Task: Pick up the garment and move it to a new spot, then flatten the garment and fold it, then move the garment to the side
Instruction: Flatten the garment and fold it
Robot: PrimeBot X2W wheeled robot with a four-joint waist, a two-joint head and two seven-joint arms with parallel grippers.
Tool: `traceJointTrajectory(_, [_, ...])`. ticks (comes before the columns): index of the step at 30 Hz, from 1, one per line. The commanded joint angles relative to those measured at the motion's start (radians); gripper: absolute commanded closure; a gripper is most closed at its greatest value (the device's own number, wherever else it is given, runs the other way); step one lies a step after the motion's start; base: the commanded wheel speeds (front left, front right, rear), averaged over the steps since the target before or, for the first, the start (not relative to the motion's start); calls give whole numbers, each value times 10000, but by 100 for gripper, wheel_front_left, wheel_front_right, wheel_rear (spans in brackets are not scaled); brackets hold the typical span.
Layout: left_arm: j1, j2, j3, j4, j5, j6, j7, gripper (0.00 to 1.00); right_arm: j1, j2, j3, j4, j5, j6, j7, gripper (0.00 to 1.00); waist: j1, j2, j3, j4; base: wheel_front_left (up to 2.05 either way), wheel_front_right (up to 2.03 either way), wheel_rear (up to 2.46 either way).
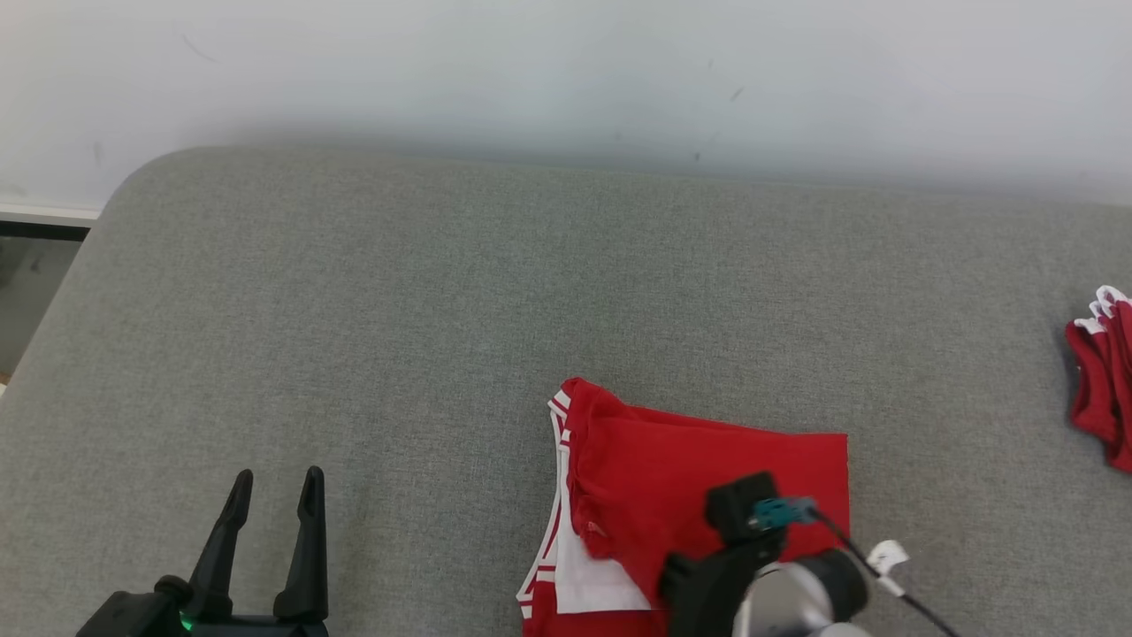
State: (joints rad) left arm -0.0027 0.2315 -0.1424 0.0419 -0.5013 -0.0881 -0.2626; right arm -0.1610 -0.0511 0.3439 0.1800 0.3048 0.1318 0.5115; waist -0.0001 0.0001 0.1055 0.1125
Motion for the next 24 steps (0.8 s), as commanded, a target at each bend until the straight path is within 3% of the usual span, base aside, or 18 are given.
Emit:
traceJointTrajectory(1, [-96, 23, 49, 10, -66, -39, -31, 0, -43, 11, 387, -20, 159, -21, 34, 100, 1, -1, -18, -2, 0, 0, 0])
traceJointTrajectory(10, [-106, 9, 64, 60, -113, -86, -32, 0, -384, 11, 2818, 148, 1368, -21, -48, 100, 1, -1, -76, 40, 0, 0, 0])
traceJointTrajectory(14, [-40, -18, 81, 91, -83, -42, -33, 0, -590, 4, 2944, -75, 2159, -21, -458, 100, 1, -1, -152, 6, 0, 0, 0])
traceJointTrajectory(15, [5, -25, 74, 99, -76, -25, -33, 0, -567, -2, 2796, -137, 2260, -21, -619, 90, 1, -1, -189, -10, 0, 0, 0])
traceJointTrajectory(16, [55, -31, 79, 117, -69, -8, -33, 0, -565, 4, 2565, -221, 2310, -21, -808, 56, 1, -1, -248, -37, 0, 0, 0])
traceJointTrajectory(17, [115, -34, 83, 125, -64, 10, -33, 0, -513, 4, 2249, -281, 2394, -21, -963, 0, 1, -1, -301, -66, 0, 0, 0])
traceJointTrajectory(24, [489, -44, 147, 168, -79, 262, 39, 0, 278, 6, -863, -905, 1350, -21, -2323, 0, 1, -1, -829, -386, 0, 0, 0])
